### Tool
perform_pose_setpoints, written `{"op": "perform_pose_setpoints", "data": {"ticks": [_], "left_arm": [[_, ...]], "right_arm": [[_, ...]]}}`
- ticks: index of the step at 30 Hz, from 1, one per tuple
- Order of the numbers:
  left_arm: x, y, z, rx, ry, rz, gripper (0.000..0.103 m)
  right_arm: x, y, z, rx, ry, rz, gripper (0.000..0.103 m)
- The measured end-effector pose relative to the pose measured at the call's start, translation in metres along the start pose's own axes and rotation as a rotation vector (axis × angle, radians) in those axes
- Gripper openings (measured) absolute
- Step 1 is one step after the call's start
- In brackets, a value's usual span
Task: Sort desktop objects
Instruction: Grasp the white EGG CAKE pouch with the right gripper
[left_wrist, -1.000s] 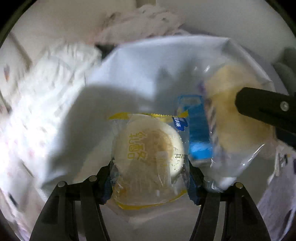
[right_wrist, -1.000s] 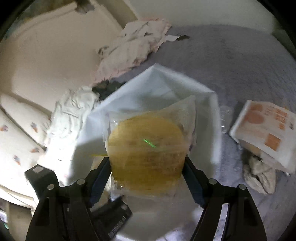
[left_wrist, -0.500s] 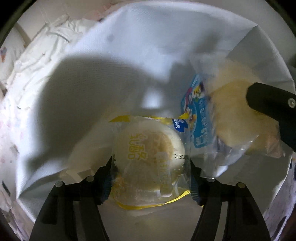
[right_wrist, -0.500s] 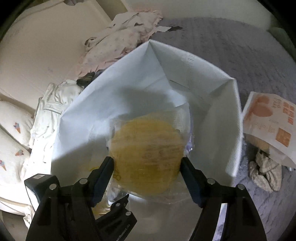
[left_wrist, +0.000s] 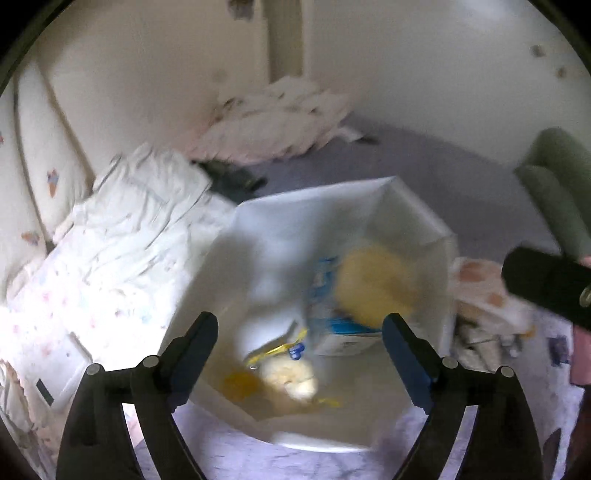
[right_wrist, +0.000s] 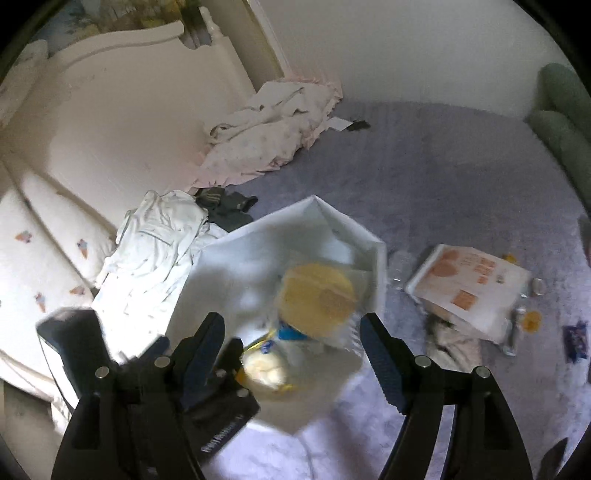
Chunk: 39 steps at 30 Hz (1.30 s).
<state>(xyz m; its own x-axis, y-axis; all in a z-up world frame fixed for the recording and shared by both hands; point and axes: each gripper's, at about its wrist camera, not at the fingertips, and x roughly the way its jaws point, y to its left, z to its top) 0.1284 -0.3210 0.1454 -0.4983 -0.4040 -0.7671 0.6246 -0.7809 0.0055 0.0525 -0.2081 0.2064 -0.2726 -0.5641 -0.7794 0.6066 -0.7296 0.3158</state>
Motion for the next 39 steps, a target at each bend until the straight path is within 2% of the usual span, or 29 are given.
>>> {"op": "perform_pose_setpoints", "data": {"ticks": [3,5,7,11,13,16,20,23,25,27,30,33,35,39], "left_arm": [[-0.012,-0.014,-0.007,-0.025,-0.049,-0.031,0.091],[-0.021,-0.030,-0.015,-0.042,-0.061,-0.092,0.091],[-0.013,-0.054,-0.018,0.026,-0.036,-0.138,0.091],[0.005,-0.108,-0.034,0.174,0.000,-0.145,0.091],[0.016,-0.132,-0.044,0.222,0.027,-0.177,0.091],[0.018,-0.164,-0.058,0.290,0.056,-0.240,0.091],[0.024,-0.194,-0.075,0.362,0.061,-0.237,0.091],[0.031,-0.199,-0.076,0.360,0.052,-0.238,0.091],[0.037,-0.196,-0.076,0.349,0.040,-0.230,0.091],[0.042,-0.193,-0.075,0.326,0.026,-0.208,0.091],[0.052,-0.189,-0.070,0.283,0.036,-0.194,0.091],[0.058,-0.190,-0.070,0.295,0.036,-0.152,0.091],[0.061,-0.190,-0.071,0.308,0.032,-0.124,0.091],[0.066,-0.182,-0.066,0.290,0.055,-0.140,0.091]], "right_arm": [[-0.033,-0.021,-0.014,0.006,-0.015,-0.014,0.075],[-0.053,-0.039,-0.025,0.020,-0.025,-0.006,0.075],[-0.072,-0.060,-0.035,0.045,-0.041,-0.003,0.075],[-0.098,-0.115,-0.058,0.096,-0.064,-0.052,0.075],[-0.102,-0.144,-0.067,0.145,-0.068,-0.066,0.075],[-0.100,-0.196,-0.085,0.260,-0.072,-0.044,0.075],[-0.080,-0.256,-0.103,0.402,-0.096,-0.010,0.075],[-0.060,-0.283,-0.108,0.444,-0.130,0.036,0.075],[-0.045,-0.292,-0.106,0.470,-0.135,0.133,0.074],[-0.031,-0.292,-0.101,0.488,-0.146,0.213,0.070],[-0.014,-0.279,-0.091,0.466,-0.144,0.278,0.064],[-0.001,-0.263,-0.080,0.431,-0.147,0.289,0.062],[0.012,-0.255,-0.071,0.409,-0.137,0.266,0.052],[0.041,-0.257,-0.059,0.467,-0.127,0.248,0.049]]}}
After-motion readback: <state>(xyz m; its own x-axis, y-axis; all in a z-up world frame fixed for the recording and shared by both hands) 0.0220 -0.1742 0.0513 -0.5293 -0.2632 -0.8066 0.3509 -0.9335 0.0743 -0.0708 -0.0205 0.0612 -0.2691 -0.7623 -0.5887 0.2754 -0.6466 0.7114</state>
